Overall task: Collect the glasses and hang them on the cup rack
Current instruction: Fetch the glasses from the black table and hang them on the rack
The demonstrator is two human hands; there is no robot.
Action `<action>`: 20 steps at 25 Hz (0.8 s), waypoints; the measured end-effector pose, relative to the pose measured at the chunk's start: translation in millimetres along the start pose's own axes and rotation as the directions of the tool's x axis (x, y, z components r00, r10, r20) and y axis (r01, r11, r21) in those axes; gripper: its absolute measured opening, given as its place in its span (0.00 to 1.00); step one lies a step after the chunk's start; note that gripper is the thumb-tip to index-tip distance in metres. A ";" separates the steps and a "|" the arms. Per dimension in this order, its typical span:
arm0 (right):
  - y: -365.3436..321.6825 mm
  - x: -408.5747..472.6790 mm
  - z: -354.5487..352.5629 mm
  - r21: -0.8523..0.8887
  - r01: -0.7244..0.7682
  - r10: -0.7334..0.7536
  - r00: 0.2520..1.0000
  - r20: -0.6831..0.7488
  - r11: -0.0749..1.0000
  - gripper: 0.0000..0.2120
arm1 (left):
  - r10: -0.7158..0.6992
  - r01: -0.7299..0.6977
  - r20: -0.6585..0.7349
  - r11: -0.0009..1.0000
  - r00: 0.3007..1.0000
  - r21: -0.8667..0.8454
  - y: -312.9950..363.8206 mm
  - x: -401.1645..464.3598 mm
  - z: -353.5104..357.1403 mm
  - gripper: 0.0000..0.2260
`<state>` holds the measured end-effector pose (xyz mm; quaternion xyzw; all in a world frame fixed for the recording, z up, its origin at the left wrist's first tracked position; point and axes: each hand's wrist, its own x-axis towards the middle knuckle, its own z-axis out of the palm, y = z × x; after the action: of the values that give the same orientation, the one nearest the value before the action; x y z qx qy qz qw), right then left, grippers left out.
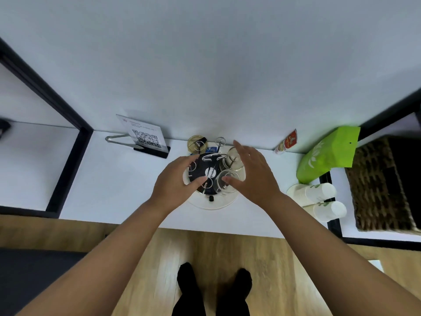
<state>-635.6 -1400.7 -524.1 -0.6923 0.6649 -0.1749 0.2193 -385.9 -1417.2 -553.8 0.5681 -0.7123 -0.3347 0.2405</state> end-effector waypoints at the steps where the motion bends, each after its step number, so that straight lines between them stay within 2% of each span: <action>1: -3.7 -6.1 -6.5 0.012 -0.002 0.002 1.000 -0.023 1.000 0.46 | 0.015 -0.015 -0.005 1.000 1.000 0.006 7.1 0.2 -7.6 0.27; 12: -19.9 -79.9 -82.0 0.071 -0.045 0.057 0.983 -0.174 0.996 0.45 | 0.288 -0.289 0.046 0.957 0.956 0.012 116.9 -9.5 -45.5 0.29; 20: -15.1 -163.0 -153.0 0.115 -0.053 0.087 0.943 -0.321 0.992 0.45 | 0.434 -0.434 0.037 0.900 0.900 0.021 212.7 -57.2 -37.0 0.31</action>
<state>-713.5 -1248.7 -379.0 -0.6174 0.7060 -0.3133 0.1490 -483.4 -1341.5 -367.7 0.3933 -0.8293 -0.2715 0.2895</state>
